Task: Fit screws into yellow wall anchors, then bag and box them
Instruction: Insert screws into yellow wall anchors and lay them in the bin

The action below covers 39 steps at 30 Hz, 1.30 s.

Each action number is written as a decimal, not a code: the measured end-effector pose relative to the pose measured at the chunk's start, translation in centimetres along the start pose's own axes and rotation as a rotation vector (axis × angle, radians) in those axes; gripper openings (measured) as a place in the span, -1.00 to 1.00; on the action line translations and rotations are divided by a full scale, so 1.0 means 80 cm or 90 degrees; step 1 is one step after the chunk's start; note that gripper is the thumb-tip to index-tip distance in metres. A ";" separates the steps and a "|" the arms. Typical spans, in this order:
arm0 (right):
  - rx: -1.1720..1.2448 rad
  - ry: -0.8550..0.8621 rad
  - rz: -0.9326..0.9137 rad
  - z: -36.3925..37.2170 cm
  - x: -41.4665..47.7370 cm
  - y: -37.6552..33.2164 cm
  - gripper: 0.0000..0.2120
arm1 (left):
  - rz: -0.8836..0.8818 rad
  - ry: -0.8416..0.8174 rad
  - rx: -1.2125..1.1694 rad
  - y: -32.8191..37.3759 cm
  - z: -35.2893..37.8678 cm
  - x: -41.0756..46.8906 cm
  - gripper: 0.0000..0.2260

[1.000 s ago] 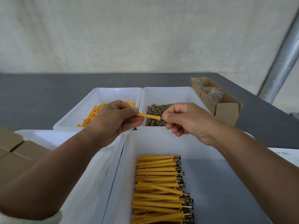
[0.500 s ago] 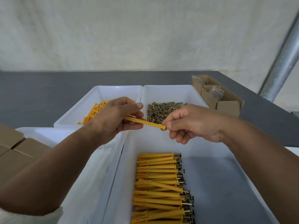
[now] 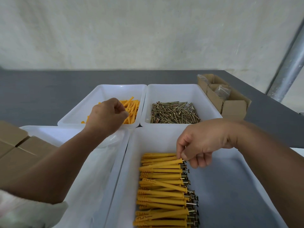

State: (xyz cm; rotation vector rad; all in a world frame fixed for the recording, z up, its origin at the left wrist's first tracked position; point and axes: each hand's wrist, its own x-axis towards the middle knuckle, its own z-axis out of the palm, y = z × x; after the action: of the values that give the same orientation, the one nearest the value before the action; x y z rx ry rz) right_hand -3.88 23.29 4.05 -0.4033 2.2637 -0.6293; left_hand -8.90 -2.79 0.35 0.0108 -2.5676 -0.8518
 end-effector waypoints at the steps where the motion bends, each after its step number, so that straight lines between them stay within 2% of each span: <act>1: -0.015 -0.006 0.012 0.002 0.002 0.000 -0.88 | 0.020 0.000 0.034 -0.004 0.002 0.000 -0.94; 5: -0.052 -0.038 0.036 0.010 0.009 -0.004 -0.87 | 0.060 -0.063 0.169 -0.016 0.008 0.005 -0.81; 11: -0.070 -0.071 0.042 0.017 0.014 -0.006 -0.91 | 0.053 -0.172 0.255 -0.029 0.011 0.009 -0.55; 15: -0.093 -0.104 0.054 0.019 0.017 -0.008 -0.89 | 0.058 -0.227 0.293 -0.033 0.013 0.012 -0.48; 22: -0.067 -0.125 0.038 0.009 0.007 -0.007 -0.80 | 0.087 -0.246 0.317 -0.036 0.014 0.017 -0.46; 24: -0.037 -0.051 -0.014 -0.001 0.002 -0.005 -0.83 | 0.101 -0.240 0.316 -0.036 0.015 0.018 -0.46; 28: 0.117 0.329 -0.139 -0.017 0.013 0.004 -0.90 | 0.120 -0.232 0.308 -0.036 0.015 0.018 -0.46; 30: 0.132 0.469 -0.131 -0.021 0.025 0.013 -0.89 | 0.122 -0.231 0.303 -0.036 0.015 0.018 -0.47; 31: 0.076 0.512 -0.106 -0.022 0.030 0.019 -0.85 | 0.122 -0.229 0.302 -0.036 0.015 0.018 -0.47; 34: -0.096 0.524 -0.007 -0.022 0.041 0.040 -0.67 | 0.127 -0.230 0.304 -0.035 0.014 0.018 -0.46; 39: -0.105 0.453 0.078 -0.033 0.061 0.047 -0.53 | 0.134 -0.228 0.308 -0.034 0.014 0.019 -0.45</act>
State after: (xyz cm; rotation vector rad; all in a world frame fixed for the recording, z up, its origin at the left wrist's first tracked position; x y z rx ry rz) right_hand -9.48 25.00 0.78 -0.1174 3.0030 -0.5822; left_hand -11.09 -4.57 -1.45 -0.2848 -2.9780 -0.1507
